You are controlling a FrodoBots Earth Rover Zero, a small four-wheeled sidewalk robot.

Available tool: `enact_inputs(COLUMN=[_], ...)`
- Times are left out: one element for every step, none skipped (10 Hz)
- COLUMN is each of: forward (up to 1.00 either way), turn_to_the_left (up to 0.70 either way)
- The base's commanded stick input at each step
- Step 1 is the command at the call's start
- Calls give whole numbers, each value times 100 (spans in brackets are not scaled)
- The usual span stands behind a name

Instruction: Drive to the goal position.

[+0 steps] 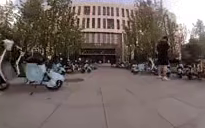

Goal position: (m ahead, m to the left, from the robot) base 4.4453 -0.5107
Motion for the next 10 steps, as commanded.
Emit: enact_inputs(forward=[70, 70, 70, 70, 70, 70, 70, 70, 70, 70], turn_to_the_left=[0, 0, 0, 0, 0, 0, 0, 0, 0, 0])
